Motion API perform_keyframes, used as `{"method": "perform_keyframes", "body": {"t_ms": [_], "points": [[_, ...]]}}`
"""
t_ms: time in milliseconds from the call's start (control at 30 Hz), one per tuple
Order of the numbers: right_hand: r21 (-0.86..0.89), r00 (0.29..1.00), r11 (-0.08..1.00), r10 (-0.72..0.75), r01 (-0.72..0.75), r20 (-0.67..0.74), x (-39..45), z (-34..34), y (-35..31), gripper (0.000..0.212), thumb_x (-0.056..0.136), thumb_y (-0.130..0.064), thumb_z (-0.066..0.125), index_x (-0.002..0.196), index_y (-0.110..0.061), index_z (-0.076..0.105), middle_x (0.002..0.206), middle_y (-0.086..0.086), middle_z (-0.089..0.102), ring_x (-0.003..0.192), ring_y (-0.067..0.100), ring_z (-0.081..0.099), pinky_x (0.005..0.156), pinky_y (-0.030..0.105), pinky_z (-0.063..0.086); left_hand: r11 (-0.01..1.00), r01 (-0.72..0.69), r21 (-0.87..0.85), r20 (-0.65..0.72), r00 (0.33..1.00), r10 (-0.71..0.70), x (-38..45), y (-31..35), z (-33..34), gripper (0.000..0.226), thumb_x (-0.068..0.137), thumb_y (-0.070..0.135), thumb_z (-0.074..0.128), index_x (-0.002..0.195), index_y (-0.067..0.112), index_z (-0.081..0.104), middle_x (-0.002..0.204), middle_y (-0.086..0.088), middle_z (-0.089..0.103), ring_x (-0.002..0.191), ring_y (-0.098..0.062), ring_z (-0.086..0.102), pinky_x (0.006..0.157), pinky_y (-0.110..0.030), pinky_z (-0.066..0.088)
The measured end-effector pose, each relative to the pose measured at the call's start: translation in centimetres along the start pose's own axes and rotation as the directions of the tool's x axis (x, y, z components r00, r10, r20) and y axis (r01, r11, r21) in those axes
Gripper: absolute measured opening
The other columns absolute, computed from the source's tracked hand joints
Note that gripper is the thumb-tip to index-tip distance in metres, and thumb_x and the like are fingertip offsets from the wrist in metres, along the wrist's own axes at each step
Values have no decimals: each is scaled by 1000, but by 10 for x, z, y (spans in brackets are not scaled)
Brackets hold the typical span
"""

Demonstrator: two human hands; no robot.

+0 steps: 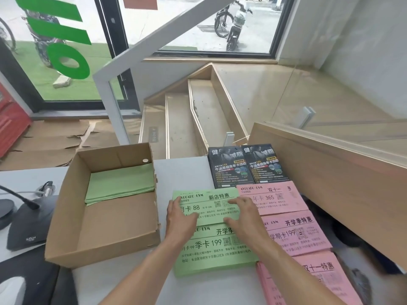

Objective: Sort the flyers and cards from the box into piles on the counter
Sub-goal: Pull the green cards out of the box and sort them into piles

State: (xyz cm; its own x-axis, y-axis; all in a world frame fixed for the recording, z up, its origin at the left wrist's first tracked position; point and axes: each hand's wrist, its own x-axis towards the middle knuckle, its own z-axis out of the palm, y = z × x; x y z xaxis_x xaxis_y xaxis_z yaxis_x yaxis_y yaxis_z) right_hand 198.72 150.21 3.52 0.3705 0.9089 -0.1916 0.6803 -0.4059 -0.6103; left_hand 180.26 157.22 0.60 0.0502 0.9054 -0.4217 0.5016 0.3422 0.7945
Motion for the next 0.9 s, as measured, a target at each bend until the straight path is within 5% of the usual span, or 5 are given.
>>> {"method": "perform_keyframes", "body": {"t_ms": [200,333,567,733,900], "points": [[21,1000,1000,7,-7,13,2,-3,-1,53,85,-27,77,132,-29,54,129,-14,43,117,1,36,109,25,29,999,18,35,-3,1000,-18,1,7,1,79,94,22,63,159,25,20,168,6,5,152,-18,18,77,-20,49],[9,1000,1000,-2,2,26,2,-3,-4,53,86,-26,76,133,-28,53,133,-11,46,123,6,40,112,28,30,999,17,52,-18,1000,-16,3,6,-1,80,91,25,65,158,29,21,167,11,1,147,-22,30,84,-35,58],[-77,998,995,-60,62,29,-3,2,0,51,89,-26,73,136,-27,54,141,-10,45,134,8,35,115,26,23,998,-19,64,-4,1000,20,4,8,-1,79,91,26,67,157,32,25,167,13,-6,148,-21,28,64,-21,52],[-50,997,996,-79,80,24,-4,3,1,43,91,-27,70,132,-27,58,140,-10,48,132,8,38,114,28,27,997,-29,65,12,1000,28,-1,6,-5,82,88,30,71,156,34,26,168,13,-6,145,-22,35,92,-37,55],[-3,992,993,-122,122,-17,-8,-5,5,32,95,-25,64,127,-26,62,140,-8,52,135,9,38,116,29,24,993,-92,68,26,996,90,-10,7,-14,85,89,36,73,158,32,24,167,12,-11,154,-19,12,116,-42,29]]}}
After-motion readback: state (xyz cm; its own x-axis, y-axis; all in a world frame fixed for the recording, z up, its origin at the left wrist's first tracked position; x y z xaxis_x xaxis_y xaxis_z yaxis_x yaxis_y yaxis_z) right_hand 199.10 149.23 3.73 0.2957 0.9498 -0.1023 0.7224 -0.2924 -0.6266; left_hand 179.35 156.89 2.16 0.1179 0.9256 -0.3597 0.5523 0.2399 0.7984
